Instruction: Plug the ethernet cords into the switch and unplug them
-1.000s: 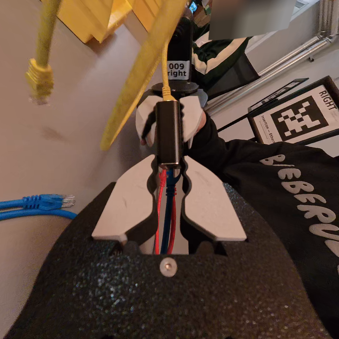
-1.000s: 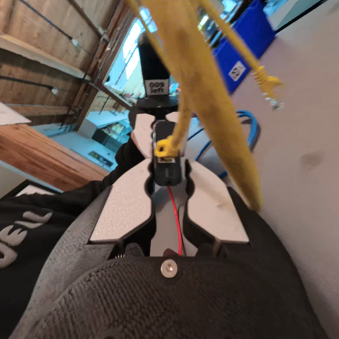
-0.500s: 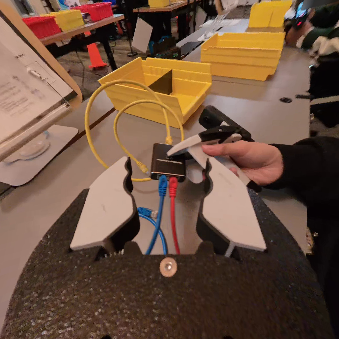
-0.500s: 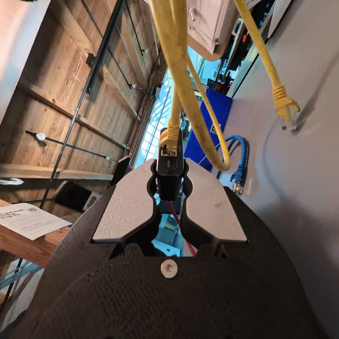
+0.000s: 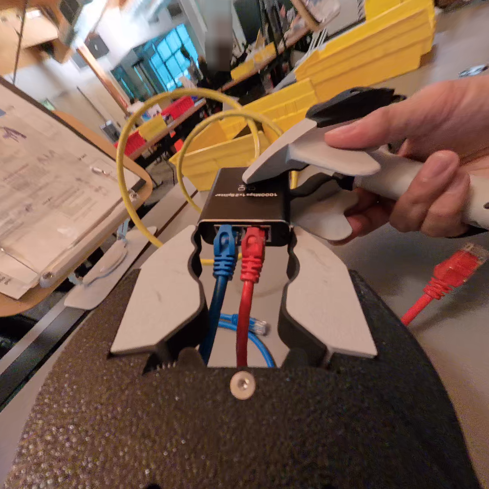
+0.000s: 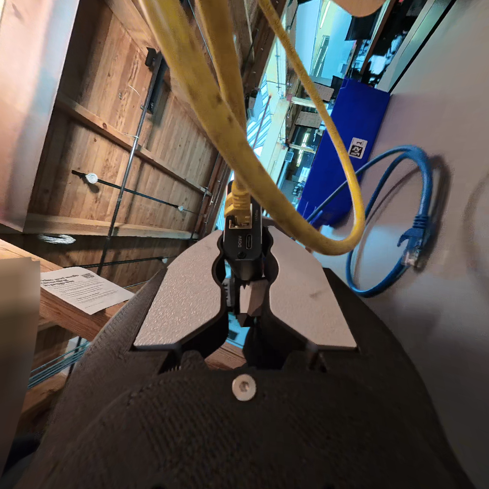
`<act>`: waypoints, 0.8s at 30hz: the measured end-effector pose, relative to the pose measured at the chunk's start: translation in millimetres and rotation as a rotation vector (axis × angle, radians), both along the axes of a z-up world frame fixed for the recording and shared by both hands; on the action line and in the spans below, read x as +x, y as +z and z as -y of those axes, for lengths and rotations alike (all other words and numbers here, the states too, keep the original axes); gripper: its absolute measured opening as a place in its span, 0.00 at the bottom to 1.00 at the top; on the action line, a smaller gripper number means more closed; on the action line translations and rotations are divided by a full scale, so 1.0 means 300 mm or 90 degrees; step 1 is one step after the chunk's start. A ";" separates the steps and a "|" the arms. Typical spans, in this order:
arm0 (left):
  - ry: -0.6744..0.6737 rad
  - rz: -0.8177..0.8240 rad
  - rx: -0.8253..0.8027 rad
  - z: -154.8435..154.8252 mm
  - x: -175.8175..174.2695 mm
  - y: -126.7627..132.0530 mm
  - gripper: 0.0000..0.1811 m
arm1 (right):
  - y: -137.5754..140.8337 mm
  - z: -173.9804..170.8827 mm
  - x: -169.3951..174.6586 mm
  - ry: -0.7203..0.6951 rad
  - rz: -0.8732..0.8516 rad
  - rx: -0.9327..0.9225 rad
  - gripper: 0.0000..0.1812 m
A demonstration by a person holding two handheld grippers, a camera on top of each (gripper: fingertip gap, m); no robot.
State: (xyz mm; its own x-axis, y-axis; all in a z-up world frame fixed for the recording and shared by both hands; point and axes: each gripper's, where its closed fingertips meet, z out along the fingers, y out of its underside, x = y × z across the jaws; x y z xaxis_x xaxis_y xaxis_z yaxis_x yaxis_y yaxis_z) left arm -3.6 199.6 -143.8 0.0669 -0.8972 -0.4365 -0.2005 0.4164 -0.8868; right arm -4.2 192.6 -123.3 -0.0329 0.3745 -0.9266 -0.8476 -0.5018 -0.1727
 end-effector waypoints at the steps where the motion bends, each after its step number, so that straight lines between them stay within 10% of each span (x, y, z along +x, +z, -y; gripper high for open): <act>1: -0.013 0.016 0.002 0.004 -0.004 0.006 0.34 | 0.000 0.002 -0.006 0.006 -0.004 0.001 0.14; 15: -0.096 0.087 -0.068 0.025 -0.025 0.005 0.34 | -0.027 -0.001 -0.031 0.029 -0.043 -0.012 0.14; 24: -0.063 0.135 -0.131 -0.026 -0.075 0.037 0.34 | -0.024 0.038 -0.023 0.011 0.227 -0.017 0.29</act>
